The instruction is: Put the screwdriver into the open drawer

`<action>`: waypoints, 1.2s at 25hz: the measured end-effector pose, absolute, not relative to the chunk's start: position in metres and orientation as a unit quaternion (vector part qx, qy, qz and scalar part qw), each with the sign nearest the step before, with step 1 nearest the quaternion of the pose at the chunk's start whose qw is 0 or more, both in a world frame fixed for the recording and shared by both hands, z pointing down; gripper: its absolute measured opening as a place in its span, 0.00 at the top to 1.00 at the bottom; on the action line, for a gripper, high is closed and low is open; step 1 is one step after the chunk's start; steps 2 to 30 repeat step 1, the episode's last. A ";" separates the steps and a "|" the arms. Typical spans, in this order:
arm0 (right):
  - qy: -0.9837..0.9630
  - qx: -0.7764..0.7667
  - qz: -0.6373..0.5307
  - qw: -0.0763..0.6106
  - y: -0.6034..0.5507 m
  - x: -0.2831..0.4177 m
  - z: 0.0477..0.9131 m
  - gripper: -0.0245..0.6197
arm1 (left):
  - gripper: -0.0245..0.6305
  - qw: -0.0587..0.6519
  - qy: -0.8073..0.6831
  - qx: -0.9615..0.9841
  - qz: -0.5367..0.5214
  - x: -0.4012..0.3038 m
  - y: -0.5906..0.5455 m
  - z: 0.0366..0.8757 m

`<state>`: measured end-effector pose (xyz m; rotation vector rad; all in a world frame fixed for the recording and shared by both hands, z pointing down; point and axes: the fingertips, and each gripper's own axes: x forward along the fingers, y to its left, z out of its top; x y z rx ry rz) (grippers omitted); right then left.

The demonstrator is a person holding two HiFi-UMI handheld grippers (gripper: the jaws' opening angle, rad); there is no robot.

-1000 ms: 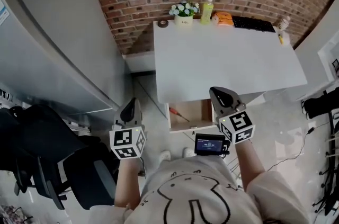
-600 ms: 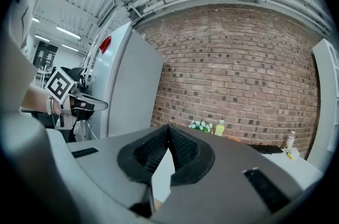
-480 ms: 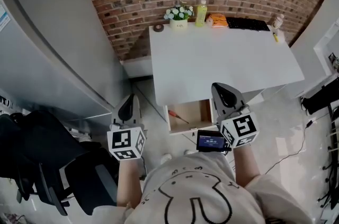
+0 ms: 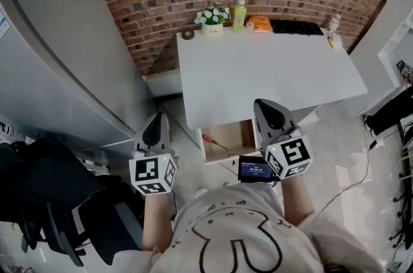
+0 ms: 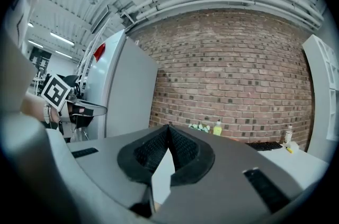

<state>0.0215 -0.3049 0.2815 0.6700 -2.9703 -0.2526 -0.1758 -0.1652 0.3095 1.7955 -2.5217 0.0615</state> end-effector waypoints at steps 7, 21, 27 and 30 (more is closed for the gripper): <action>-0.972 0.218 -0.082 0.041 -0.304 0.021 0.281 0.93 | 0.94 0.022 -0.813 0.581 0.021 -0.175 -0.166 0.309; -0.972 0.218 -0.082 0.041 -0.304 0.021 0.281 0.93 | 0.94 0.022 -0.813 0.581 0.021 -0.175 -0.166 0.309; -0.972 0.218 -0.082 0.041 -0.304 0.021 0.281 0.93 | 0.94 0.022 -0.813 0.581 0.021 -0.175 -0.166 0.309; -0.972 0.218 -0.082 0.041 -0.304 0.021 0.281 0.93 | 0.94 0.022 -0.813 0.581 0.021 -0.175 -0.166 0.309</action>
